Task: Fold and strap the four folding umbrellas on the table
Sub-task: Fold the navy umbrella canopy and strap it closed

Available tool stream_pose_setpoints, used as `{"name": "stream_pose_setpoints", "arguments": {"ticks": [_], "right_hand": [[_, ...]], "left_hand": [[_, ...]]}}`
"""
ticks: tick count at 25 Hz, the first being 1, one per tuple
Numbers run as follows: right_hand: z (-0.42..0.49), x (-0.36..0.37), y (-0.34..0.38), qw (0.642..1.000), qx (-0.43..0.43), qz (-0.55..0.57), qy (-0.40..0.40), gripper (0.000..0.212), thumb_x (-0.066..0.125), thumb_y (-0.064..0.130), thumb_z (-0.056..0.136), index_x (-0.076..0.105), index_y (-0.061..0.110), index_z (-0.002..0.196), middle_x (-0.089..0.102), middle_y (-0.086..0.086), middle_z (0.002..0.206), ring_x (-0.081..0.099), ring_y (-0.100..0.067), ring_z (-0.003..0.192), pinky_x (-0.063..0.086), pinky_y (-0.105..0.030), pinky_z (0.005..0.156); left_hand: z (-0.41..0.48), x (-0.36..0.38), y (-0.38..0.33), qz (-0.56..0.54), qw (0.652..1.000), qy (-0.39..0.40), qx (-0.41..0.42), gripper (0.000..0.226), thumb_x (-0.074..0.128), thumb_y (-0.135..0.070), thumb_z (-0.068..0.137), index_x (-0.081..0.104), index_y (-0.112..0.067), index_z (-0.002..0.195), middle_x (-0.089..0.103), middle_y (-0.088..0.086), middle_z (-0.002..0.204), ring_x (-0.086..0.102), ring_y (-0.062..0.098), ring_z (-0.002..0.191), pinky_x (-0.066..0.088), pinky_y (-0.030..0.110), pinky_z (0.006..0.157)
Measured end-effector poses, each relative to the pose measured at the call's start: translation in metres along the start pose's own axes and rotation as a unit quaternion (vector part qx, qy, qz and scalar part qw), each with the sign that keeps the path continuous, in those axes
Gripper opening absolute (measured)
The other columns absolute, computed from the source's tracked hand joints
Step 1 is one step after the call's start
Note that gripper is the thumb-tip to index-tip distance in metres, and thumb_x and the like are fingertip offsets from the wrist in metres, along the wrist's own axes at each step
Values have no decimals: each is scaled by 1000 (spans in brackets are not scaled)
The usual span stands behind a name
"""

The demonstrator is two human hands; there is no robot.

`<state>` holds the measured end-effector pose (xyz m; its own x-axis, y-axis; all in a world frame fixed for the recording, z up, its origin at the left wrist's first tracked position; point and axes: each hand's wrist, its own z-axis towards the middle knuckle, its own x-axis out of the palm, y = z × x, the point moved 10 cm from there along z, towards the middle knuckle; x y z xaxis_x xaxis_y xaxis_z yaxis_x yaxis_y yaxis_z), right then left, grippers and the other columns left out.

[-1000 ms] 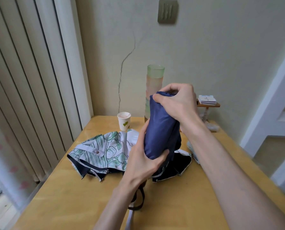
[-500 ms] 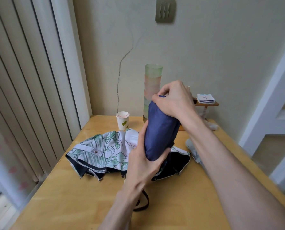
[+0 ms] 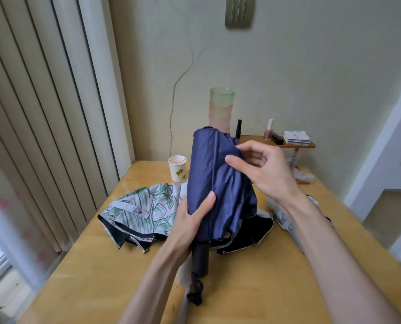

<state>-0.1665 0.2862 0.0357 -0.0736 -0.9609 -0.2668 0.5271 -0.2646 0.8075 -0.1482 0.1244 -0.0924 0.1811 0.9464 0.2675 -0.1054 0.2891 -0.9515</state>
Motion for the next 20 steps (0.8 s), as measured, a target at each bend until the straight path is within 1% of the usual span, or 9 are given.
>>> {"name": "stream_pose_setpoints", "arguments": {"ticks": [2, 4, 6, 8, 10, 12, 15, 17, 20], "right_hand": [[0, -2, 4, 999, -5, 29, -27, 22, 86, 33, 77, 76, 18, 90, 79, 8, 90, 74, -8, 87, 58, -22, 83], [0, -3, 1, 998, 8, 50, -48, 25, 86, 36, 75, 74, 18, 87, 78, 8, 84, 72, -8, 82, 58, -24, 80], [-3, -4, -5, 996, 18, 63, -57, 27, 86, 35, 79, 72, 17, 92, 76, 10, 87, 71, -9, 85, 57, -25, 82], [-11, 0, -8, 995, 29, 94, -36, 29, 84, 23, 87, 68, 16, 110, 75, 10, 104, 74, -12, 98, 56, -23, 87], [-19, 7, -7, 994, 29, 108, -2, 38, 80, 12, 93, 65, 20, 126, 73, -1, 121, 76, -19, 105, 58, -25, 90], [-22, 7, 0, 997, -9, 81, -12, 34, 77, 9, 95, 68, 19, 126, 73, -3, 119, 75, -17, 100, 58, -24, 88], [-24, -4, -4, 993, -33, 71, -88, 29, 77, 12, 96, 69, 22, 123, 73, 0, 116, 72, -15, 102, 57, -30, 88], [-29, -1, -5, 994, -41, 53, -89, 41, 80, 23, 94, 65, 28, 132, 68, 0, 130, 67, -17, 117, 56, -36, 95], [-44, 28, -5, 998, -40, -30, 44, 89, 91, 49, 78, 45, 41, 154, 45, 12, 153, 46, -8, 142, 46, -22, 108]], "left_hand": [[1, -3, 6, -18, 999, 10, -27, 53, 75, -42, 86, 63, -24, 134, 75, -1, 130, 71, 24, 120, 54, 43, 103], [2, -9, 6, -18, 999, 0, -30, 61, 80, -44, 82, 63, -21, 136, 75, 2, 130, 72, 26, 119, 54, 44, 104], [5, -17, 2, -6, 1000, -24, -16, 64, 84, -44, 79, 65, -17, 134, 76, 3, 127, 73, 26, 117, 57, 43, 100], [6, -24, -4, 6, 999, -43, 1, 55, 85, -36, 84, 66, -16, 132, 77, 2, 123, 74, 24, 114, 60, 35, 91], [6, -29, -9, 16, 998, -52, 14, 50, 85, -32, 85, 67, -16, 129, 78, 1, 120, 75, 23, 111, 61, 31, 86], [5, -29, -16, 19, 998, -62, 23, 49, 85, -33, 85, 67, -16, 127, 79, 1, 118, 76, 23, 109, 60, 33, 86], [5, -25, -27, 12, 997, -69, 25, 49, 79, -36, 81, 68, -16, 124, 80, -1, 114, 77, 20, 106, 61, 29, 81], [5, -21, -32, 4, 997, -69, 24, 48, 78, -36, 83, 69, -17, 125, 80, -1, 115, 77, 19, 106, 61, 30, 82], [5, -27, -38, 1, 993, -111, 33, 49, 81, -41, 82, 70, -21, 125, 79, -2, 116, 76, 21, 108, 59, 42, 95]]}}
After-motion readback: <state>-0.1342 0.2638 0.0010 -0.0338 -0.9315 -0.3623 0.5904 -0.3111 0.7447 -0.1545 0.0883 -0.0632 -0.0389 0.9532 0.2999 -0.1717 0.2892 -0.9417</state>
